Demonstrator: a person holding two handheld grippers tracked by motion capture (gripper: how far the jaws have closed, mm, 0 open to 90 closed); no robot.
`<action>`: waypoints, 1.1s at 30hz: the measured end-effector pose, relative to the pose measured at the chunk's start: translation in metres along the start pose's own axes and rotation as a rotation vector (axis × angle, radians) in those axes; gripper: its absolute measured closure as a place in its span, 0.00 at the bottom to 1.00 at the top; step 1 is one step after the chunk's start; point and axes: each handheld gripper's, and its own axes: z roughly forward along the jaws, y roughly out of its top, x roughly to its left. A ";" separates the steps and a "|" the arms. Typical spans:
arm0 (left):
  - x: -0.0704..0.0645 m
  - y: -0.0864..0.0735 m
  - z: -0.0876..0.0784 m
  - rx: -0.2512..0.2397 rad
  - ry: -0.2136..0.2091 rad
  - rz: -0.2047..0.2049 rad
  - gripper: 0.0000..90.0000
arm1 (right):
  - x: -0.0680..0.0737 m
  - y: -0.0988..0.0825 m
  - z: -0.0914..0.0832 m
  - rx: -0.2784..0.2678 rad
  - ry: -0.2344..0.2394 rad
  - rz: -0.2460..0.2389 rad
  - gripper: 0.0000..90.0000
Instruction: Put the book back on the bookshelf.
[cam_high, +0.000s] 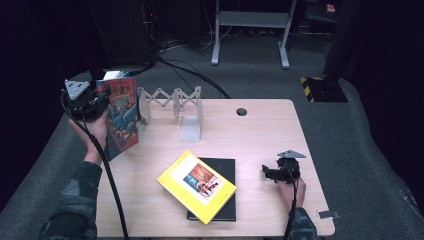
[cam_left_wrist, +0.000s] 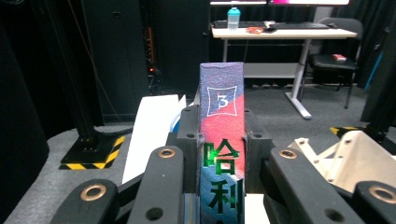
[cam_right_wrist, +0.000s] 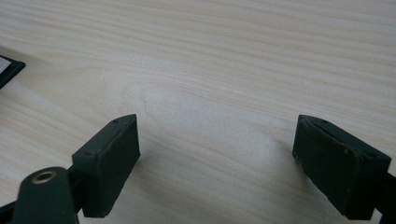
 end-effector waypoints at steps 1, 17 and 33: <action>0.000 -0.001 0.003 0.004 0.004 -0.001 0.83 | 0.000 0.000 0.000 0.000 0.000 0.000 0.16; -0.012 -0.013 0.049 -0.023 0.061 0.015 0.83 | 0.001 0.000 0.000 0.004 0.000 0.008 0.16; -0.016 -0.035 0.053 -0.006 0.011 0.022 0.82 | 0.000 0.000 0.000 -0.001 0.004 -0.003 0.16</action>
